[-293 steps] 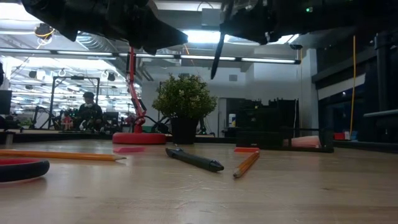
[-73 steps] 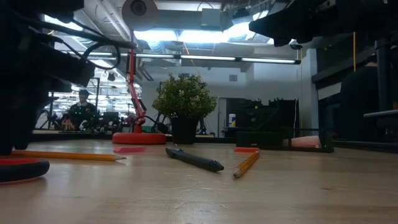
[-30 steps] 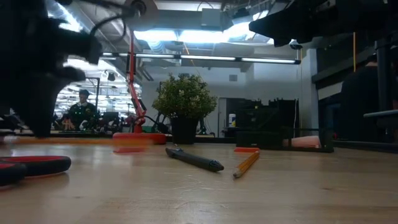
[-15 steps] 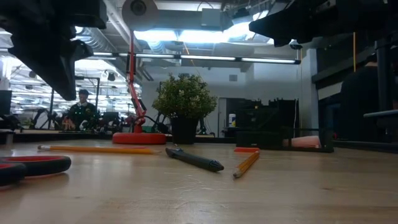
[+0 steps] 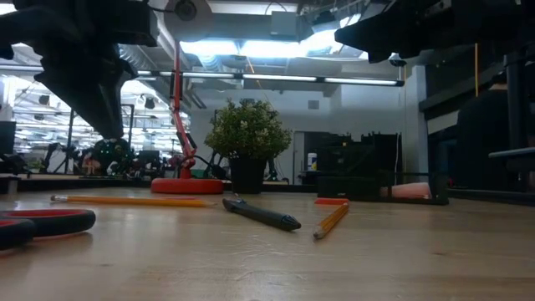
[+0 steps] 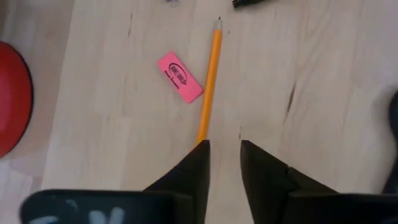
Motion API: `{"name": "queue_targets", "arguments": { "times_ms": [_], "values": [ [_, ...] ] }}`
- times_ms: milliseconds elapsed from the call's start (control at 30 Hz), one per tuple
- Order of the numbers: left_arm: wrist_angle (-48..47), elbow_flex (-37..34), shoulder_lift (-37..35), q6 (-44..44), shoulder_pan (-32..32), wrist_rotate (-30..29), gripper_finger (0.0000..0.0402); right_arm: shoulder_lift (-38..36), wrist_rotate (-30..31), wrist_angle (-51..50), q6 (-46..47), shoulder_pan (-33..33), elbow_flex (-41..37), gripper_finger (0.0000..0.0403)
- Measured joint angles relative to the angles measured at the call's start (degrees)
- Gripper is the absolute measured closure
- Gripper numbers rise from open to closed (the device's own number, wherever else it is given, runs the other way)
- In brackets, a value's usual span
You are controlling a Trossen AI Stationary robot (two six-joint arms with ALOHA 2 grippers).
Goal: Pick and place office supplies into organizer
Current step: Put the left orange pencil into the black desk organizer
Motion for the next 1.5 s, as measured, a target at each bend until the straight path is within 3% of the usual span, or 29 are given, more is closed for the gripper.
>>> {"name": "queue_targets", "arguments": {
  "times_ms": [233, 367, 733, 1200, 1500],
  "values": [
    [0.4, 0.0, 0.9, 2.1, 3.4, 3.5, 0.0277, 0.0, 0.0, 0.0, 0.0, 0.0, 0.0, 0.0398],
    [4.0, 0.0, 3.7, 5.5, 6.5, 8.1, 0.0275, 0.0, 0.0, 0.0, -0.1, 0.0, 0.0, 0.0398],
    [4.3, 0.0, 7.9, 9.2, 11.0, 12.2, 0.0274, 0.0, 0.0, -2.6, -0.1, 0.0, 0.0, 0.0398],
    [4.8, 0.4, 15.6, 10.2, 11.3, 11.3, 0.0274, 0.0, 0.0, -3.2, 0.0, 0.0, 0.0, 0.0398],
    [4.9, 0.2, 15.9, 10.1, 11.3, 11.0, 0.0274, 0.0, 0.0, -3.2, 0.0, 0.0, 0.0, 0.0398]
  ]
}}
